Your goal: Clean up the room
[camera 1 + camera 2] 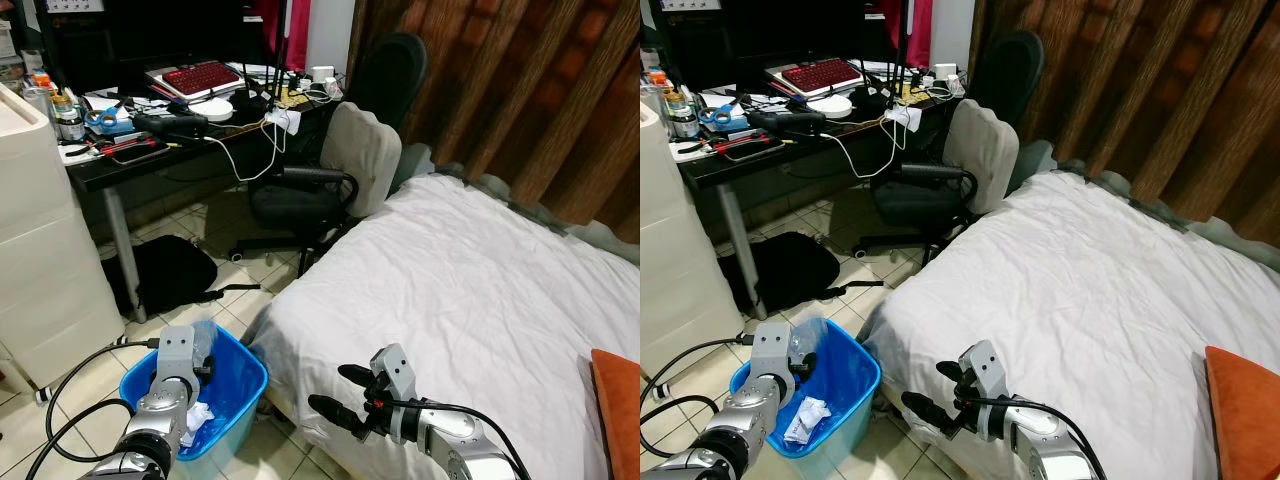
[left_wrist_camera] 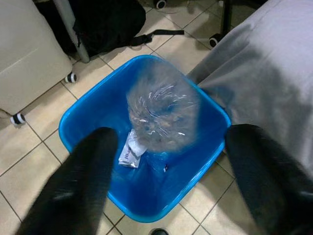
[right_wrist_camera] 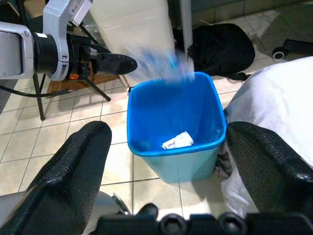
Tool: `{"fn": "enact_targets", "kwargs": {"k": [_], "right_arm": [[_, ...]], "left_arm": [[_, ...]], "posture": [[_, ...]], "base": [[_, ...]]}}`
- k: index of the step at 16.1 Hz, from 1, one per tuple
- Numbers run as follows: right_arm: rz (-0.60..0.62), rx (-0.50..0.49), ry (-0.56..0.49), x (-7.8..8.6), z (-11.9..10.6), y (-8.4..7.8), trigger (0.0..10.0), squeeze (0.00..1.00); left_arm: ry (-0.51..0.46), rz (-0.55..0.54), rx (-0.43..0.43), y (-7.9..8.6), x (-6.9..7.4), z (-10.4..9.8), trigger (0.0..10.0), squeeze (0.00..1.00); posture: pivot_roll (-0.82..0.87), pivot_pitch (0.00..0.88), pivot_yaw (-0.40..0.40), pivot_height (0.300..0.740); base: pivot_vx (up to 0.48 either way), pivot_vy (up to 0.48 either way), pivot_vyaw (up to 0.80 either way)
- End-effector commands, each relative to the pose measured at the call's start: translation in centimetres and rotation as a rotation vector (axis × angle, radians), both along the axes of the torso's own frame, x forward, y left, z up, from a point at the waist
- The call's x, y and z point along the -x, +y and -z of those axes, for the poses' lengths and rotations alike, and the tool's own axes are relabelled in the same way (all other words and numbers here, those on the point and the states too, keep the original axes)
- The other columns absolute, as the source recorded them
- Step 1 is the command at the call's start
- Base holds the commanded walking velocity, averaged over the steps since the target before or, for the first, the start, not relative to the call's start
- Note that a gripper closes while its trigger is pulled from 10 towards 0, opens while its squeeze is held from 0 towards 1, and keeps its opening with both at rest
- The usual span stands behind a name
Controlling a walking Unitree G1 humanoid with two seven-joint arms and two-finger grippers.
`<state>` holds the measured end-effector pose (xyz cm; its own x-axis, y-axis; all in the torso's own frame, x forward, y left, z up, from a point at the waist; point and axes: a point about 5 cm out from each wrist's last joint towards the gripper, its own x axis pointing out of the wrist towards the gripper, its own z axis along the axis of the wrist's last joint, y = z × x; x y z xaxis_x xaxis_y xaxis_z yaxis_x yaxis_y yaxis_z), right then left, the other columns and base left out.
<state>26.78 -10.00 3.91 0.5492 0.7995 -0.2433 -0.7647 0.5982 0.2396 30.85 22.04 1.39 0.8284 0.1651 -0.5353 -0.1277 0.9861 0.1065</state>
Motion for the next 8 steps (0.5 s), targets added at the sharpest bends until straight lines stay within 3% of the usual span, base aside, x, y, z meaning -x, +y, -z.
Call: {"fn": "enact_targets", "kwargs": {"k": [1,4,5,8], "right_arm": [[0.003,0.004,-0.016,-0.4,-0.5,-0.4,10.0,0.0],[0.017,0.01,-0.017,-0.3,-0.5,-0.7,10.0,0.0],[0.028,0.009,-0.021,-0.3,-0.5,-0.8,10.0,0.0],[0.36,0.028,-0.175,-2.2,-2.2,-3.6,10.0,0.0]], "left_arm": [[-0.006,-0.009,0.015,-0.3,-0.4,-0.3,10.0,1.0],[-0.012,0.034,-0.058,0.0,-0.4,-0.5,10.0,1.0],[-0.026,0.051,-0.075,-0.1,-0.6,-0.7,10.0,0.0],[-0.295,0.167,-0.149,-0.7,-0.7,-2.9,10.0,0.0]], "posture": [[0.09,0.126,-0.17,0.74],[0.08,0.118,-0.163,0.74],[0.09,0.112,-0.156,0.74],[0.13,0.069,-0.143,0.74]], "base": [[0.0,0.0,0.0],[0.0,0.0,0.0],[0.0,0.0,0.0],[0.0,0.0,0.0]]}}
